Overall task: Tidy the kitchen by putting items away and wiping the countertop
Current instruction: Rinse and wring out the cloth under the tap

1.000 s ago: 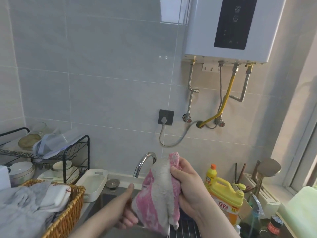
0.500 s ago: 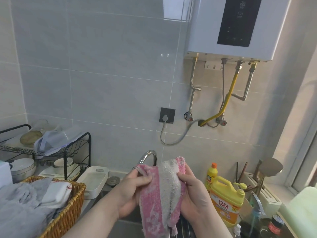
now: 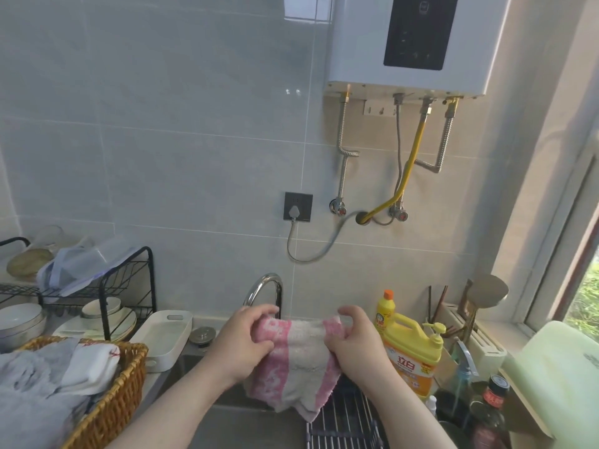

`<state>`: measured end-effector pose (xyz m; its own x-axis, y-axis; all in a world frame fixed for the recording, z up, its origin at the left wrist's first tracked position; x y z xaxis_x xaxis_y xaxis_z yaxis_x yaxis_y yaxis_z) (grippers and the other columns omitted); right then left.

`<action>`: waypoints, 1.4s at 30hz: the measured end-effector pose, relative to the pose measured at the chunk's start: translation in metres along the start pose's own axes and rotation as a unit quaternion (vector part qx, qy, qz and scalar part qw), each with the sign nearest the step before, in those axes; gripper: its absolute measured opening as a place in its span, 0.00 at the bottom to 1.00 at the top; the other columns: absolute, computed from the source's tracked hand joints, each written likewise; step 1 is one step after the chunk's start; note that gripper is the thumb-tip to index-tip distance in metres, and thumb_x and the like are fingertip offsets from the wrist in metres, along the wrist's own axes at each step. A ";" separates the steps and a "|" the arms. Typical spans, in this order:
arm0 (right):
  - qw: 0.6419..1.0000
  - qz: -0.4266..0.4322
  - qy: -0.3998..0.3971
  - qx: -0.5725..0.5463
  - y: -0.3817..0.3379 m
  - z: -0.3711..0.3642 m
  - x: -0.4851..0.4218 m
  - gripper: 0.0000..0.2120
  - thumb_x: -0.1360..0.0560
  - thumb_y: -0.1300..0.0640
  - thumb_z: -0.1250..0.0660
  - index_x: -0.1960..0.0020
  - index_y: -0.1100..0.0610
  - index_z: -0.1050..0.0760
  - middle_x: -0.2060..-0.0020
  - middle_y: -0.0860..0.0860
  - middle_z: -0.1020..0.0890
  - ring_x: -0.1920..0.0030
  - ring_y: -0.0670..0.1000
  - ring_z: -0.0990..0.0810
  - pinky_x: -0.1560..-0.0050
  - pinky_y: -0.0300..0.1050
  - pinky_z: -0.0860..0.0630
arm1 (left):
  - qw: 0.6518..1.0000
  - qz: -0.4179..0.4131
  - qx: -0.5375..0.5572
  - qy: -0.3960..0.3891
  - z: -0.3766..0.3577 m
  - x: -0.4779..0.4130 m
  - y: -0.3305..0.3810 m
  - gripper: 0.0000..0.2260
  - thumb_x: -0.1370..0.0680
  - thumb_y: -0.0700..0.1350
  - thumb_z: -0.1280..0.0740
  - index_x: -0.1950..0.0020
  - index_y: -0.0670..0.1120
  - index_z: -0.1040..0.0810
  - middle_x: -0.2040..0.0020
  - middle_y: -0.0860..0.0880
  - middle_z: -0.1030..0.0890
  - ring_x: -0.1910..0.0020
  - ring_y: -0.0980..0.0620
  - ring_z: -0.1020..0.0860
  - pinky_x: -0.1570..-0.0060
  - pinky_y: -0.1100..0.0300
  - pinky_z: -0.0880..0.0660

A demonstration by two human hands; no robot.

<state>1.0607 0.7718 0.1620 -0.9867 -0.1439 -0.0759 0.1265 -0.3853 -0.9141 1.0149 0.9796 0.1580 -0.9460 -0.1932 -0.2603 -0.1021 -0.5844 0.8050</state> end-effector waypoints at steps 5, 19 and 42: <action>0.985 0.070 -0.011 0.154 -0.003 -0.003 0.003 0.17 0.22 0.63 0.36 0.37 0.48 0.22 0.47 0.47 0.18 0.52 0.45 0.20 0.57 0.32 0.26 | 0.981 -0.048 -0.190 -0.002 0.000 0.000 0.003 0.13 0.24 0.38 0.36 0.57 0.58 0.23 0.57 0.57 0.30 0.55 0.56 0.27 0.62 0.68 0.37; 0.994 0.048 0.070 0.071 0.054 0.042 0.019 0.04 0.19 0.55 0.38 0.48 0.48 0.25 0.55 0.44 0.20 0.52 0.44 0.22 0.50 0.46 0.21 | 0.990 0.003 -0.037 -0.134 -0.048 0.012 0.007 0.05 0.27 0.42 0.28 0.55 0.52 0.19 0.60 0.56 0.19 0.63 0.66 0.24 0.63 0.73 0.30; 0.938 -0.261 -0.020 0.226 0.275 0.058 0.110 0.06 0.22 0.52 0.37 0.55 0.51 0.22 0.62 0.50 0.17 0.60 0.50 0.19 0.58 0.44 0.23 | 0.943 0.187 0.018 -0.276 -0.254 0.126 -0.117 0.09 0.29 0.40 0.30 0.68 0.49 0.25 0.71 0.57 0.25 0.69 0.57 0.28 0.66 0.61 0.30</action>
<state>0.9928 0.5975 -0.0750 -0.9226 0.1423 0.3584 -0.3342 -0.7588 -0.5591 0.9856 0.8233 -0.1051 -0.9326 0.0645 0.3551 0.2700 -0.5282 0.8050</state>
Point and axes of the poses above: each hand's wrist, its own x-axis away from the middle knuckle, its own z-axis out of the back of the hand, y = z × x, the point moved 6 cm from there along -x, towards the middle knuckle
